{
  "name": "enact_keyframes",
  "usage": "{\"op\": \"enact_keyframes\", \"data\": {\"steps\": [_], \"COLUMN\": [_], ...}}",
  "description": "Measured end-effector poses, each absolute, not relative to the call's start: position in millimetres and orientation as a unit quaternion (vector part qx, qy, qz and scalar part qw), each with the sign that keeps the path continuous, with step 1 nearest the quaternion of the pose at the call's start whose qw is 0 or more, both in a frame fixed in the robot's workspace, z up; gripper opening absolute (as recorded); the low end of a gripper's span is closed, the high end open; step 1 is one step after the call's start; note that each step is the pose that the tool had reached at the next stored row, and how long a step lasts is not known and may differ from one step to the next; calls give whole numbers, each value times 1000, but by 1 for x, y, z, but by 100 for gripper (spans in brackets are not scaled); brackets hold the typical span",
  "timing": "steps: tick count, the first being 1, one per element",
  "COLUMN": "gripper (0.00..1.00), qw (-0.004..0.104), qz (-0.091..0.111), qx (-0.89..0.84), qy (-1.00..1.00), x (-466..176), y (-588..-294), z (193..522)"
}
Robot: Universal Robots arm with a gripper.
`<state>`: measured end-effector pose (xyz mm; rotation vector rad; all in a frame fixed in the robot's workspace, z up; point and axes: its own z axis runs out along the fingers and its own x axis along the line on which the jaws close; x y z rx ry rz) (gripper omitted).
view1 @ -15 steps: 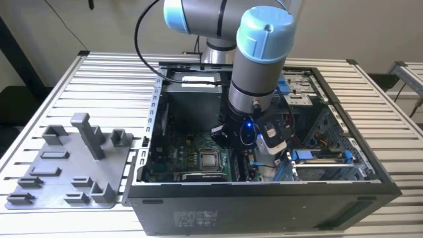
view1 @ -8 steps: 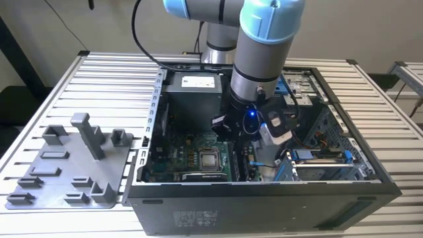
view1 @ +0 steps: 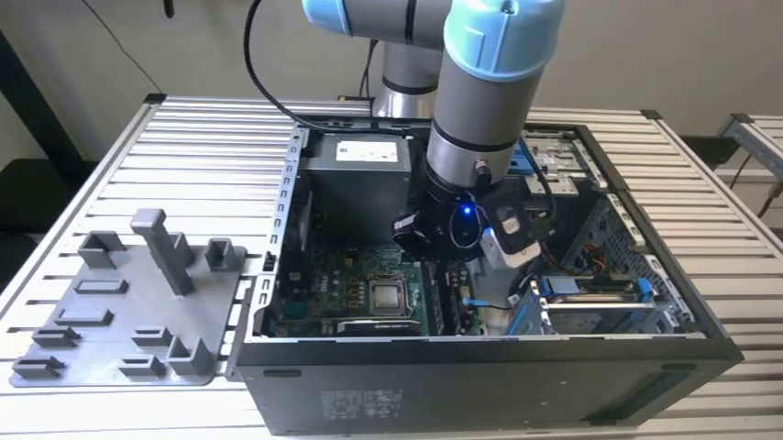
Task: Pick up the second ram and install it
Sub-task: 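Insert the second ram into the second slot, then press down the second ram until it locks into place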
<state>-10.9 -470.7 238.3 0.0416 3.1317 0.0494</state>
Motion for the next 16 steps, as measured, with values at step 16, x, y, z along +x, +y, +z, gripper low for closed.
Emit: {"op": "enact_keyframes", "data": {"steps": [16], "gripper": [11], "qw": [5], "qz": [16], "qx": [4], "qy": [1000], "x": [-11], "y": [-471], "z": [239]}}
